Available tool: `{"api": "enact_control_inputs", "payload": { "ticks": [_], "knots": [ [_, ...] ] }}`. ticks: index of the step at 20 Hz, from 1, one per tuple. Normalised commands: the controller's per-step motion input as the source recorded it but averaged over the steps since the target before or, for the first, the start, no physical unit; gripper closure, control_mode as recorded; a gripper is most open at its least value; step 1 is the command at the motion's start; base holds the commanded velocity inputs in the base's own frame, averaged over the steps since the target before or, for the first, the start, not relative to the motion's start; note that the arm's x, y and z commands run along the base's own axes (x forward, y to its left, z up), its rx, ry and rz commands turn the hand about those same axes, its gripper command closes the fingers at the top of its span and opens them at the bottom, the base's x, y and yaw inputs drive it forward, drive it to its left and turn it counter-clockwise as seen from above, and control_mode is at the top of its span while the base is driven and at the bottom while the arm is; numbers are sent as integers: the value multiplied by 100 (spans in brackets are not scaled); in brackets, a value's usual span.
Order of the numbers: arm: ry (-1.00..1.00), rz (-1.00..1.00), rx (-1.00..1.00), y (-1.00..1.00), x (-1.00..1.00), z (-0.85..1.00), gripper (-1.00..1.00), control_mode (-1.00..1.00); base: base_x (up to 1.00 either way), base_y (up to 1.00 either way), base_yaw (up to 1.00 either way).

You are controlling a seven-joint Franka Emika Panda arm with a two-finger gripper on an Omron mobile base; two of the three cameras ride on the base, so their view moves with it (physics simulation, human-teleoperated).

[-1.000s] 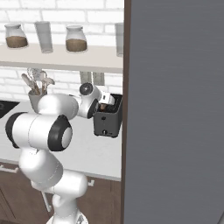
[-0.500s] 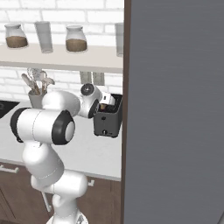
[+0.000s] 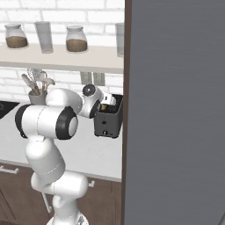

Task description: Start the toaster. Once the lever pops up, take the bread to the plate on the dining counter.

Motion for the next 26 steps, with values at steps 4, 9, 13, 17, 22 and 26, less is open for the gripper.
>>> {"api": "enact_control_inputs", "payload": {
  "ticks": [4,9,13,17,22,26],
  "knots": [
    [0,0,0,0,0,0,-100,-100,0,0,0],
    [0,0,0,0,0,0,100,-100,0,0,0],
    [0,0,0,0,0,0,100,-100,0,0,0],
    [0,0,0,0,0,0,100,-100,0,0,0],
    [0,0,0,0,0,0,100,-100,0,0,0],
    [-7,0,3,-1,-40,19,100,-100,0,0,0]
  ]
}}
